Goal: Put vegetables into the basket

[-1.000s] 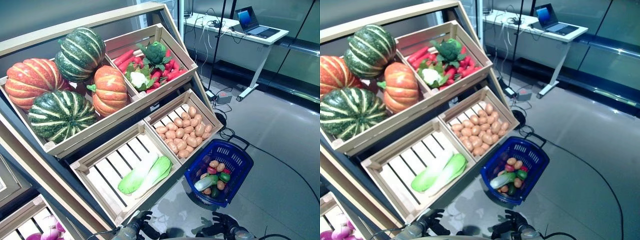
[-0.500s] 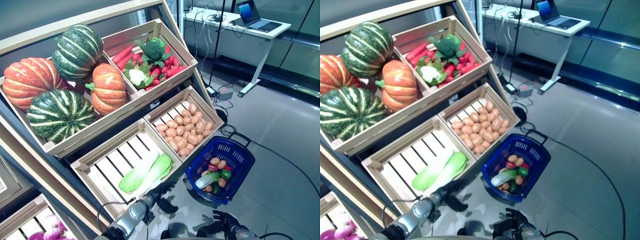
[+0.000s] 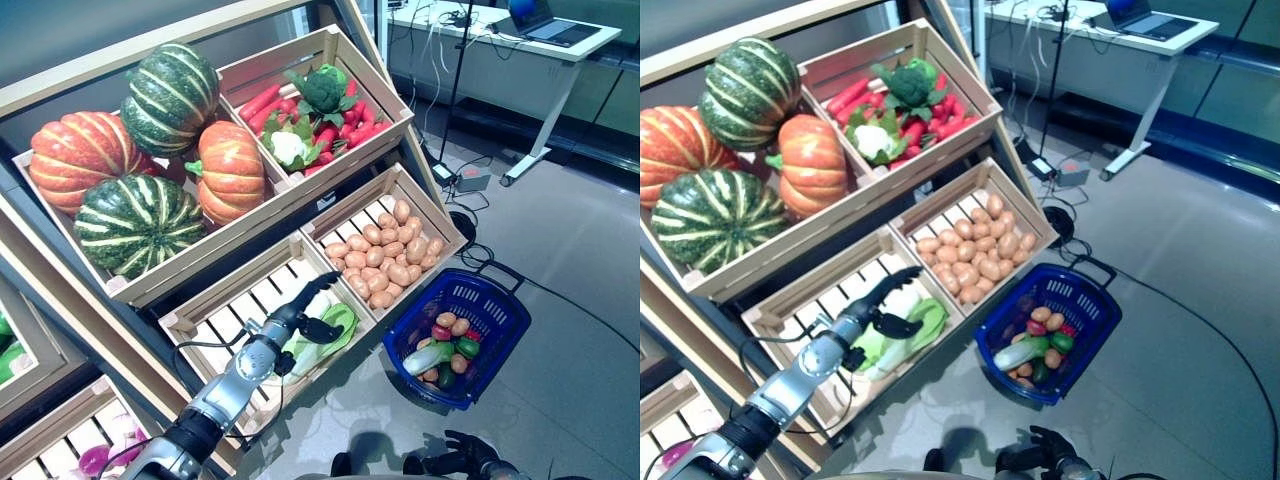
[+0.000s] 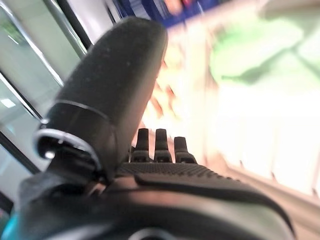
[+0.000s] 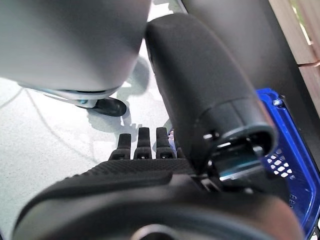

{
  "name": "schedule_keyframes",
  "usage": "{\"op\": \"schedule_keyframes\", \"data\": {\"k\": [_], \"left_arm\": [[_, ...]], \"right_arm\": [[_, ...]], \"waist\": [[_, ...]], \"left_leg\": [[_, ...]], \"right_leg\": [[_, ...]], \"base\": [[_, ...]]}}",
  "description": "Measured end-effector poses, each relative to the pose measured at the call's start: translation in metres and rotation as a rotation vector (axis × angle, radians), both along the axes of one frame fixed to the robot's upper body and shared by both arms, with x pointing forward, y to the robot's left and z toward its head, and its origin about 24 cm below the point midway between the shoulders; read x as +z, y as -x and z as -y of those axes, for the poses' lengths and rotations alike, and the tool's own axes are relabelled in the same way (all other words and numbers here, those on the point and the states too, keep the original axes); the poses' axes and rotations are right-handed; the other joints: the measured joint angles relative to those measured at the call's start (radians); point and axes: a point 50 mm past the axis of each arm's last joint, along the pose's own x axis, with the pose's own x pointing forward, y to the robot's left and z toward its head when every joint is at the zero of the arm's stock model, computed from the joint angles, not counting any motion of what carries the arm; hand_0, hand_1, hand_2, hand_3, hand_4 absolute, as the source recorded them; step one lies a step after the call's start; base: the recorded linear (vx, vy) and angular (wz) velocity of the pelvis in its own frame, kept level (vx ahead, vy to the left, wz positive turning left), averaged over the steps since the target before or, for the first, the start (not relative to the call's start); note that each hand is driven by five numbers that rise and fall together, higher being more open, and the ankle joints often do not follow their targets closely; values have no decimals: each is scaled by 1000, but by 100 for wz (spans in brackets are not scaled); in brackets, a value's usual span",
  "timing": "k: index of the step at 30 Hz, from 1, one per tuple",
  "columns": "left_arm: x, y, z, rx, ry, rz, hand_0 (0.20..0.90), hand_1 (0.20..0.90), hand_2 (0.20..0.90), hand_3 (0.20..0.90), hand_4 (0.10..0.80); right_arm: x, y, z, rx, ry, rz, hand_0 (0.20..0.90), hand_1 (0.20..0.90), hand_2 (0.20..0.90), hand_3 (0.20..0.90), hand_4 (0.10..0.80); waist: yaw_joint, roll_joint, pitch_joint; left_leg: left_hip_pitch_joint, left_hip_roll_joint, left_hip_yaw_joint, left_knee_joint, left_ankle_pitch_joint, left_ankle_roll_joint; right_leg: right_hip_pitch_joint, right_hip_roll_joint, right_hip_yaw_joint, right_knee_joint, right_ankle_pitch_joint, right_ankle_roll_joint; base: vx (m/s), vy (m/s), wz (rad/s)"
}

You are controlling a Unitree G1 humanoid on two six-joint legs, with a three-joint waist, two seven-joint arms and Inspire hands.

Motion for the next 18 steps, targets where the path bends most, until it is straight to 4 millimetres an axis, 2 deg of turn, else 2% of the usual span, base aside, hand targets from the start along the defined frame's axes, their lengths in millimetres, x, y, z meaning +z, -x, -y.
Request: {"op": "schedule_keyframes", "data": {"k": [3, 5, 10, 14, 16, 18], "left_arm": [[-16, 4, -21, 150, -70, -14, 900, 900, 900, 900, 800], [-35, 11, -36, 291, -124, -57, 900, 900, 900, 900, 800], [-68, 32, -52, 546, -188, -117, 900, 900, 900, 900, 800], [-75, 36, -54, 648, -238, -84, 900, 900, 900, 900, 800], [-70, 29, -54, 677, -251, -48, 900, 900, 900, 900, 800], [-57, 11, -52, 698, -252, 17, 900, 900, 900, 900, 800]], "right_arm": [[0, 0, 0, 2, -1, 0, 900, 900, 900, 900, 800], [0, 0, -1, 3, -2, 0, 900, 900, 900, 900, 800], [0, -3, -5, 19, -10, 8, 900, 900, 900, 900, 800], [3, -18, -11, 76, -11, 42, 900, 900, 900, 900, 800], [5, -28, -15, 107, -13, 72, 900, 900, 900, 900, 800], [10, -43, -18, 111, -25, 113, 900, 900, 900, 900, 800]], "waist": [[1, -1, 0], [0, -3, 1], [-5, -23, 10], [-8, -48, 28], [-10, -60, 49], [-13, -73, 106]], "left_leg": [[-2, -1, -9, 3, 1, -1], [-4, -1, -9, 6, 1, -1], [-22, 0, -8, 6, 3, -3], [-81, 0, -7, 7, 20, -7], [-111, 0, -6, 7, 31, -8], [-133, 0, -4, 7, 43, -10]], "right_leg": [[0, 0, -4, 0, -1, 0], [-1, 0, -4, 0, -2, 0], [-19, 1, -3, 0, -2, 0], [-84, 2, -2, 5, 11, -2], [-111, 3, 0, 5, 22, -3], [-133, 3, 1, 6, 33, -3]], "base": [[47, 16, 7], [53, 12, 1], [-10, -2, 0], [-190, -22, 0], [-145, -44, 0], [-178, -46, -1]]}}
